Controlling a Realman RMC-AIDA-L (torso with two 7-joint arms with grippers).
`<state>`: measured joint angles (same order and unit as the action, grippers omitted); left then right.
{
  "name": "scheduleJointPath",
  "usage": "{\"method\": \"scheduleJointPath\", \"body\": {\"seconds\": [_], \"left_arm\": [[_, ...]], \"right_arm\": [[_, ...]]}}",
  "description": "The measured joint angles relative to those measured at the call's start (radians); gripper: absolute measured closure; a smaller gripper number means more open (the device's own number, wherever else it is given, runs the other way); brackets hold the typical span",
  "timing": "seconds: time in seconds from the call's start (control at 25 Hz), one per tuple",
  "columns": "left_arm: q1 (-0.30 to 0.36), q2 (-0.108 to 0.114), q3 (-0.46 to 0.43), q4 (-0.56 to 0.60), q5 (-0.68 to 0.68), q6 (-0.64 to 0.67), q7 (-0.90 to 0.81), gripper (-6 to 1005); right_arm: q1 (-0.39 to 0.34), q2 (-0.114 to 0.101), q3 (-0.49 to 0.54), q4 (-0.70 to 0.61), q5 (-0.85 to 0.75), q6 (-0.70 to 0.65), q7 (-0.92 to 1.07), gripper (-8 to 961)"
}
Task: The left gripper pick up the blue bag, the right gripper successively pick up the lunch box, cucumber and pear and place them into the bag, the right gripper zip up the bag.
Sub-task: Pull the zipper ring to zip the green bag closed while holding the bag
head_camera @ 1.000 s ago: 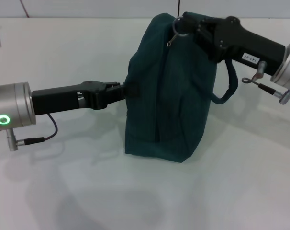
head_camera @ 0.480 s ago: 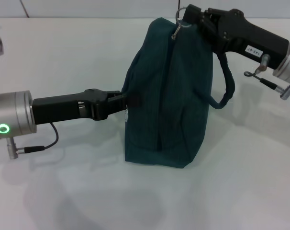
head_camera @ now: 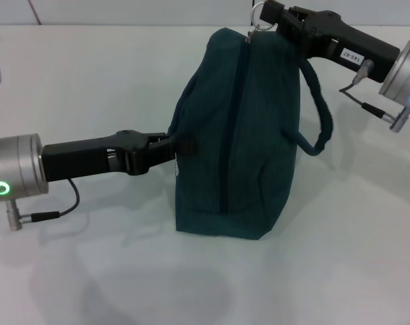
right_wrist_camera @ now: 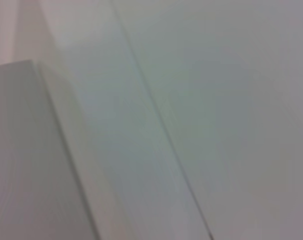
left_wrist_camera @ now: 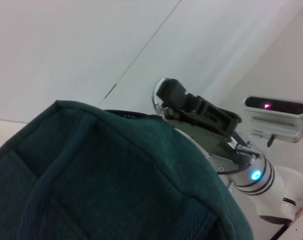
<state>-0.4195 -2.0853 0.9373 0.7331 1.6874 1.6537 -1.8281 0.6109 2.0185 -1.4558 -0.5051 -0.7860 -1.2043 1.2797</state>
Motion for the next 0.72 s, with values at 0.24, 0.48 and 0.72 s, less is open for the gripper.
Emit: {"method": "scheduleJointPath", "body": {"seconds": [0.24,0.48,0.72], "left_arm": [[0.016,0.003,-0.004,0.0,-0.001,0.0,0.002,938],[0.035,0.01,-0.018,0.003,-0.003,0.014,0.003,936],[0.059,0.018,-0.061,0.004,-0.003,0.048,0.005,934]], "right_arm": [[-0.004,0.001,0.0,0.003,0.0,0.092,0.016,938],[-0.006,0.001,0.007,0.035,0.0,0.119,0.009,937],[-0.007,0.002,0.011,0.039,0.0,0.132,-0.003,936]]}}
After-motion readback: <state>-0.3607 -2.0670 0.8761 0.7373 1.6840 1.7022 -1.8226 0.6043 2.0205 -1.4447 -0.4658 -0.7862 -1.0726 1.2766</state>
